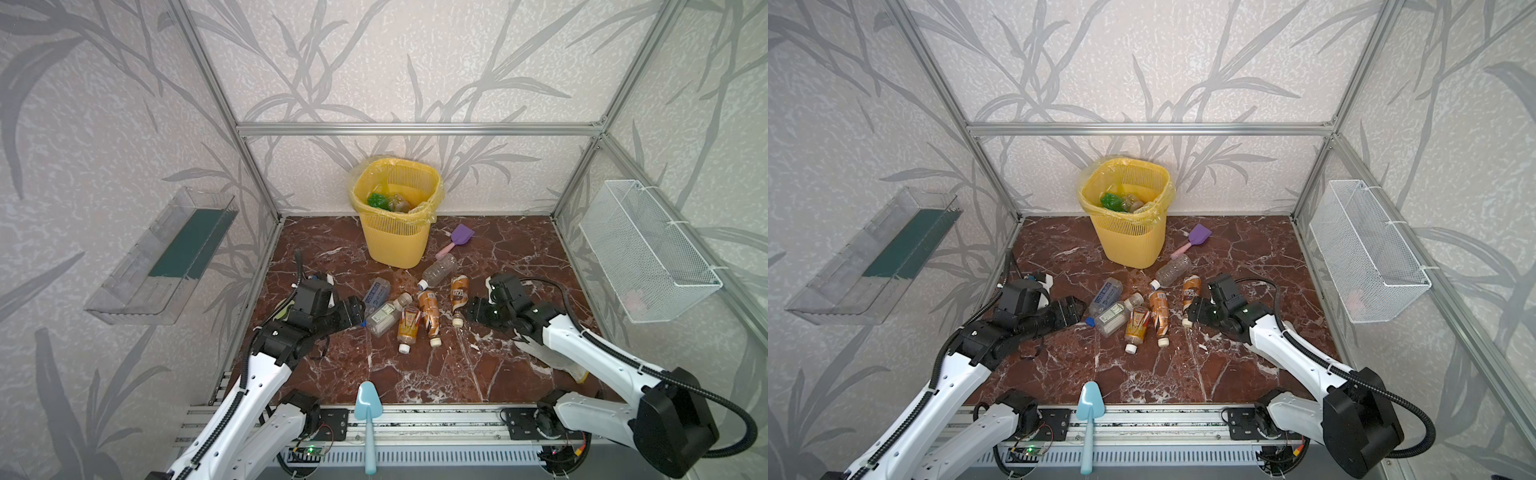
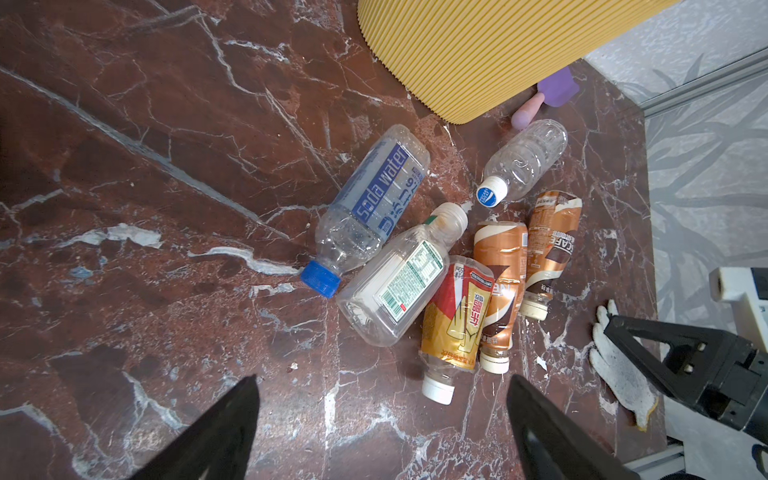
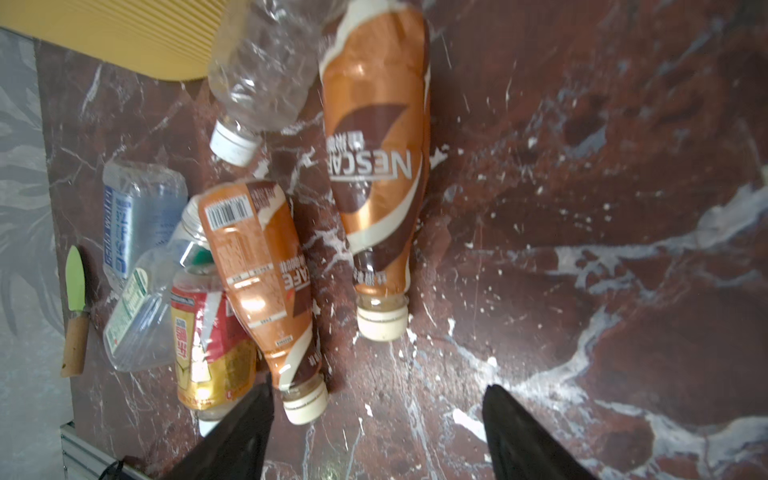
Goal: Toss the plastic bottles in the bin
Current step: 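Return the left gripper over the pile while the right moves toward the Nescafe bottle, then lower the right gripper onto the brown Nescafe bottle and close it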
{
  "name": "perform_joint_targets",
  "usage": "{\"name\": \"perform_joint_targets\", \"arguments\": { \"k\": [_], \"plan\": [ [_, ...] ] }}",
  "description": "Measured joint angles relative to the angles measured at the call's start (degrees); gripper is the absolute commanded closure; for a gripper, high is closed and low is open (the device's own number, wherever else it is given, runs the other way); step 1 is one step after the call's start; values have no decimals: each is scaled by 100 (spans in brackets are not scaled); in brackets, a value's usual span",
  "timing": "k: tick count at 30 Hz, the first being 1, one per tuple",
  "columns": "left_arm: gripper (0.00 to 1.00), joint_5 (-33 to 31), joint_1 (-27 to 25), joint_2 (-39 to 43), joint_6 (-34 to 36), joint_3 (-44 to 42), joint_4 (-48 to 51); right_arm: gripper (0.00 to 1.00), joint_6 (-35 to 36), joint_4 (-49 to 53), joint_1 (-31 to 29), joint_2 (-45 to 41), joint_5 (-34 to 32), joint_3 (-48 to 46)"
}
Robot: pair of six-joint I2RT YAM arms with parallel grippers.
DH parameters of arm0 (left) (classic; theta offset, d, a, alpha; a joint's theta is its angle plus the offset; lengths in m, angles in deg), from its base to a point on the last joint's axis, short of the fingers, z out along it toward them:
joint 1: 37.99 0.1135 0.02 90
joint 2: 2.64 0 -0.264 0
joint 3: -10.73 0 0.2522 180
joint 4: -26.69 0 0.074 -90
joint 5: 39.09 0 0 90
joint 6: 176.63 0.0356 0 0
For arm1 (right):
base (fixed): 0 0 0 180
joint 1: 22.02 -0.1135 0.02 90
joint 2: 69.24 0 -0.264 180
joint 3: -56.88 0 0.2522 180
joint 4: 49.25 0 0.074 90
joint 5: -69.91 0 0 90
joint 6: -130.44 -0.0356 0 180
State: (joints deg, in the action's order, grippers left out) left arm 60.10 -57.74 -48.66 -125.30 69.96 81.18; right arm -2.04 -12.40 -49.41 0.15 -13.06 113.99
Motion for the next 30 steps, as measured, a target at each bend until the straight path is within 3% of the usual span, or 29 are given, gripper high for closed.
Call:
{"name": "perform_joint_targets", "arguments": {
  "k": [14, 30],
  "plan": [
    [8, 101, 0, 319, -166, -240, -90, 22, 468, -109, 195, 1794, -105, 1169],
    [8, 142, 0, 446, -249, -278, -87, 28, 879, -28, 400, 3246, -212, 2138]
  ]
}}
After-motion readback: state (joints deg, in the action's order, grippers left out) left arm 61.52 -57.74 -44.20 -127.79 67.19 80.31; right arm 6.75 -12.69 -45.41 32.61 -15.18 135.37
